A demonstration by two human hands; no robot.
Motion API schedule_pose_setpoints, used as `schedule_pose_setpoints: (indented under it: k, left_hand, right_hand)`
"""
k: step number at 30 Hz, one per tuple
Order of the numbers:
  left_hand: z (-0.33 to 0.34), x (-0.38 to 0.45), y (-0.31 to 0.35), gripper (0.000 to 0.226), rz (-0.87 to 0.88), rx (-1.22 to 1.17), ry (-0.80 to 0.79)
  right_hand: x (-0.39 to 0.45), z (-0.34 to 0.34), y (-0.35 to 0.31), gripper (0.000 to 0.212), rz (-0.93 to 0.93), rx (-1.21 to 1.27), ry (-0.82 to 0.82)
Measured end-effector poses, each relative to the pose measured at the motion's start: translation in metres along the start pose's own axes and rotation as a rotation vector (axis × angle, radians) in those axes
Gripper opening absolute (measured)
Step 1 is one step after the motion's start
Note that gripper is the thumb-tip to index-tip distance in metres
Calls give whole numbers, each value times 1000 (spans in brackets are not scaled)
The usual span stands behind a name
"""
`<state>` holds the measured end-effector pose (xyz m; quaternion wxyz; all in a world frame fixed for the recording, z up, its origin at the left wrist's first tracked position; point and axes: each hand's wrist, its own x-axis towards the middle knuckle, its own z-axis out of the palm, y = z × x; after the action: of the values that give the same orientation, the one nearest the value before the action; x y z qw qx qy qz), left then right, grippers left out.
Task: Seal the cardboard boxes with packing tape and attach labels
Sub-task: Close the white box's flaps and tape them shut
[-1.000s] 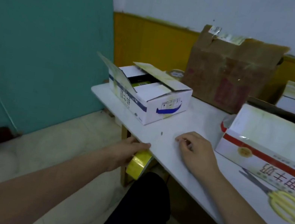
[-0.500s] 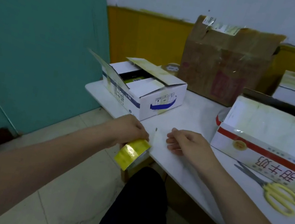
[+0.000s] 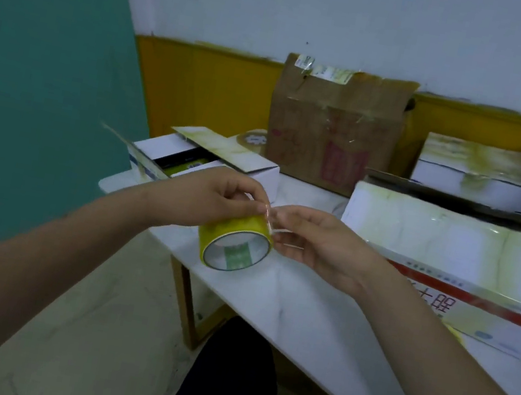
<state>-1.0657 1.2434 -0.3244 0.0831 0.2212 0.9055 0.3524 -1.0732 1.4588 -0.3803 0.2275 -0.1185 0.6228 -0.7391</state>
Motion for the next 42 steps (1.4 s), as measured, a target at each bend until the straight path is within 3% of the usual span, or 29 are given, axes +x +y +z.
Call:
schedule_pose_setpoints:
  k: [5, 9, 18, 20, 23, 25, 30, 36, 39, 42]
  left_hand:
    - [10, 39, 31, 18, 148, -67, -10]
    - [23, 81, 69, 19, 260, -103, -27]
    - [47, 177, 169, 23, 420, 3, -107]
    - [47, 196, 182, 35, 445, 168, -142]
    - [49, 225, 190, 70, 475, 461, -140]
    - [51, 241, 188, 76, 476, 468, -75]
    - [91, 258, 155, 59, 545, 342, 9]
    - [148, 251, 110, 59, 482, -67, 52]
    - [164, 250, 98, 36, 386, -155, 9]
    - [164, 254, 100, 10, 377, -179, 116]
  right_hand:
    - [-32, -32, -40, 19, -78, 254, 209]
    - [-58, -63, -69, 19, -70, 409, 343]
    - [-97, -152, -117, 3, -220, 242, 786]
    - [-102, -169, -123, 4, -270, 188, 869]
    - [-109, -194, -126, 21, -363, 138, 991]
    - [-112, -211, -122, 30, -361, 117, 1038]
    - [-107, -235, -92, 30, -292, 60, 1112]
    - [-99, -247, -58, 21, -207, 23, 1175]
    - [-105, -250, -56, 19, -175, -16, 1203]
    - [-116, -249, -55, 16, -139, -55, 1217]
